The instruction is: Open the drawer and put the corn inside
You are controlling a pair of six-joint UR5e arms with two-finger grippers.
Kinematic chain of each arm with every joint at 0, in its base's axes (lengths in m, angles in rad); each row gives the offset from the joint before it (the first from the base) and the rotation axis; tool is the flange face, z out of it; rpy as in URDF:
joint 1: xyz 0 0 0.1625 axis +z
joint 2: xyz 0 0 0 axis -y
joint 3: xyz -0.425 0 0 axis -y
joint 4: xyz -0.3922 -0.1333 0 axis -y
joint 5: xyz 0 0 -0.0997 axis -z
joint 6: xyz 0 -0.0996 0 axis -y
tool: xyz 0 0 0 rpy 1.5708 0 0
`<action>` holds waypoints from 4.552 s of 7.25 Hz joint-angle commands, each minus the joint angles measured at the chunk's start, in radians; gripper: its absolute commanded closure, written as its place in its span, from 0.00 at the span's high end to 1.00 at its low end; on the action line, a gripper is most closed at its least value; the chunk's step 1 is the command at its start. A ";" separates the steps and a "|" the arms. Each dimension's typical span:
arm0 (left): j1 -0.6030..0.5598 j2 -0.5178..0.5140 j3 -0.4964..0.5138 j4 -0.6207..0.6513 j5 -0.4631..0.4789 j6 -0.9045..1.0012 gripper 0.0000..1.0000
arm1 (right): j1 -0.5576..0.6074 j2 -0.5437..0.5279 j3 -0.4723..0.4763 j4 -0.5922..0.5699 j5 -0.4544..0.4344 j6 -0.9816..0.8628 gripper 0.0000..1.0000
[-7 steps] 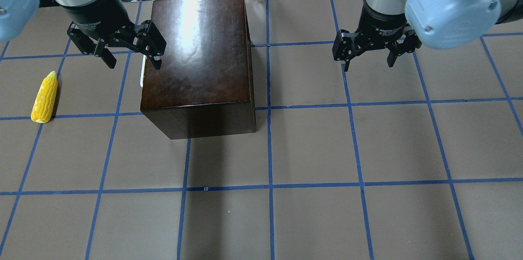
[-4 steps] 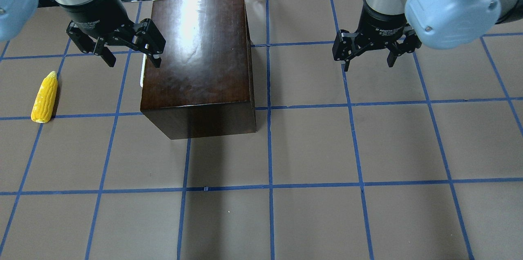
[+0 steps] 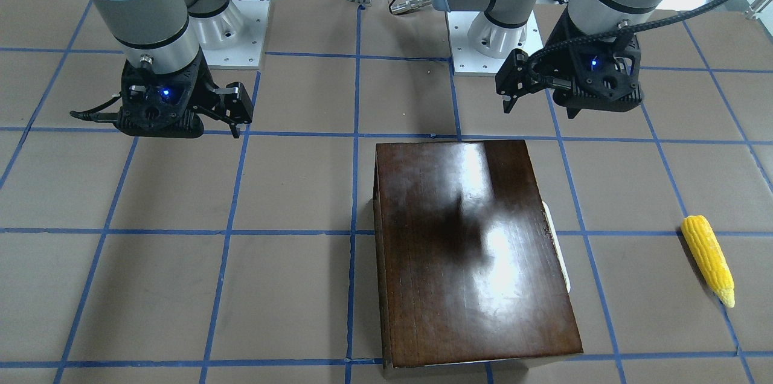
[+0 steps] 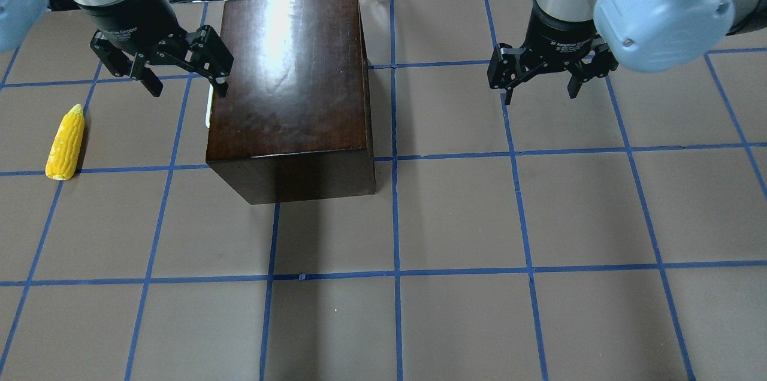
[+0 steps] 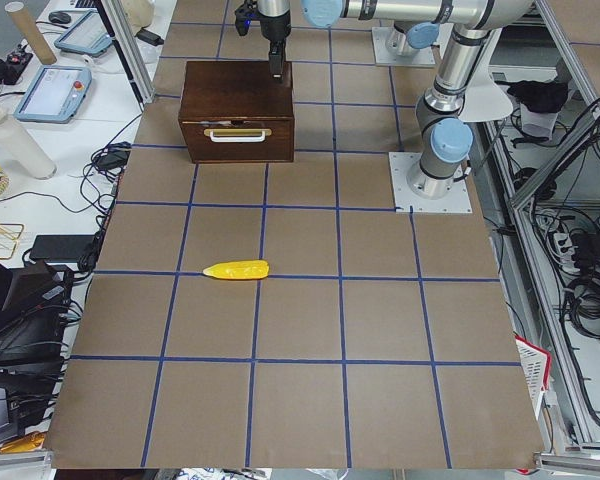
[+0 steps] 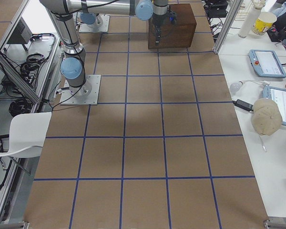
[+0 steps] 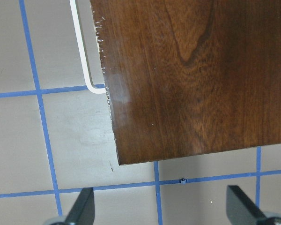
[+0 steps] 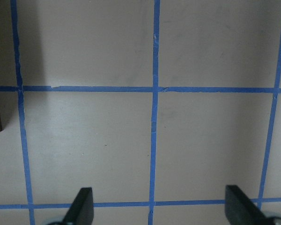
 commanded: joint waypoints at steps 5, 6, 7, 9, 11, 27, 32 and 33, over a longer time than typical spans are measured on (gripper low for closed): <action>0.294 -0.102 0.082 0.024 -0.083 0.301 1.00 | 0.000 -0.001 0.000 0.001 -0.002 0.000 1.00; 0.311 -0.125 0.081 0.067 -0.085 0.338 1.00 | 0.000 -0.001 0.000 -0.001 -0.002 0.000 1.00; 0.322 -0.146 0.062 0.067 -0.126 0.349 1.00 | 0.000 -0.001 0.000 0.001 -0.002 0.000 1.00; 0.331 -0.178 0.055 0.082 -0.189 0.351 1.00 | 0.000 -0.001 0.000 0.001 -0.002 0.000 1.00; 0.330 -0.224 0.056 0.112 -0.224 0.334 1.00 | 0.000 0.000 0.000 -0.001 0.000 0.000 1.00; 0.304 -0.363 -0.073 0.322 -0.364 0.360 1.00 | 0.000 0.000 0.000 0.001 0.000 0.000 1.00; 0.304 -0.389 -0.090 0.334 -0.362 0.360 1.00 | 0.000 -0.001 0.000 -0.001 0.000 0.000 1.00; 0.305 -0.389 -0.088 0.336 -0.361 0.361 1.00 | 0.000 -0.001 0.000 0.001 0.000 0.000 1.00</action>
